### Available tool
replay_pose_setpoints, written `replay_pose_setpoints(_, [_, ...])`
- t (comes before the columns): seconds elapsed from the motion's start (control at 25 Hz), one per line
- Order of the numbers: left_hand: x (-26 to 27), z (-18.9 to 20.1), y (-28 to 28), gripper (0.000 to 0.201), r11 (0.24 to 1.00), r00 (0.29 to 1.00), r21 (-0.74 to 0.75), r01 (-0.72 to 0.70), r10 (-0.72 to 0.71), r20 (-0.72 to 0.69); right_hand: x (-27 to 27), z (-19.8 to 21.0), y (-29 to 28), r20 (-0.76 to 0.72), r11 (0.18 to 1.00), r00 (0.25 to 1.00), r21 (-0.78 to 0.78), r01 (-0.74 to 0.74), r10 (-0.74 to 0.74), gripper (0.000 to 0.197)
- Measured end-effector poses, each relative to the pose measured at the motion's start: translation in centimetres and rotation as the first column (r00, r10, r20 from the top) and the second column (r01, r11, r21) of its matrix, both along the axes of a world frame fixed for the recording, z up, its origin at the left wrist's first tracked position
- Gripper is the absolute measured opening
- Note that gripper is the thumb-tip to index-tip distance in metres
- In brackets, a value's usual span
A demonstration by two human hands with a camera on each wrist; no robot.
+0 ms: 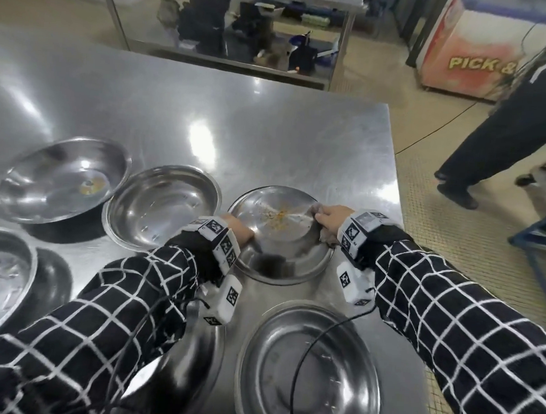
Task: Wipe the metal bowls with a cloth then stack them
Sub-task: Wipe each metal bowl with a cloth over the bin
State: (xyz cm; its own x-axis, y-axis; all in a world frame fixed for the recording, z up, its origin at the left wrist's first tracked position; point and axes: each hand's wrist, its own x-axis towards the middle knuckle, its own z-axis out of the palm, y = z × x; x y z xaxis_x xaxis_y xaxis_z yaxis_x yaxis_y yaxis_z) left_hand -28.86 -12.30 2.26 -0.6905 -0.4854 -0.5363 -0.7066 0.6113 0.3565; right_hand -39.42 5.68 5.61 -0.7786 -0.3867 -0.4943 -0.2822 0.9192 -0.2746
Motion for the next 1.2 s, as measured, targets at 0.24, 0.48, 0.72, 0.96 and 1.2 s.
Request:
replay_pose_setpoints(0.24, [-1.3, -1.3, -0.4, 0.044, 0.941, 0.961, 0.251, -0.228, 0.259, -0.098, -1.7, -1.7, 1.8, -0.009, 0.995, 1.000, -0.103, 0.009, -0.009, 0.036])
replay_pose_setpoints(0.48, [-0.8, -2.2, -0.6, 0.083, 0.811, 0.886, 0.483, -0.330, 0.442, -0.138, -1.6, -2.0, 3.8, 0.029, 0.968, 0.995, -0.229, 0.103, -0.099, 0.035])
replay_pose_setpoints(0.72, [-0.5, -1.5, 0.7, 0.042, 0.458, 0.690, 0.856, -0.239, 0.701, -0.182, -0.4, -2.2, 4.1, 0.084, 0.887, 0.971, -0.395, 0.238, -0.223, 0.037])
replay_pose_setpoints(0.96, [0.6, 2.2, 0.3, 0.037, 0.513, 0.650, 0.842, -0.165, 0.699, -0.299, 2.0, 0.3, 4.0, 0.070, 0.701, 0.894, -0.594, 0.393, -0.442, 0.032])
replay_pose_setpoints(1.2, [1.5, 4.9, 0.7, 0.057, 0.694, 0.675, 0.711, -0.114, 0.580, -0.457, 6.1, 2.9, 6.2, -0.008, 0.559, 0.773, -0.695, 0.451, -0.634, 0.033])
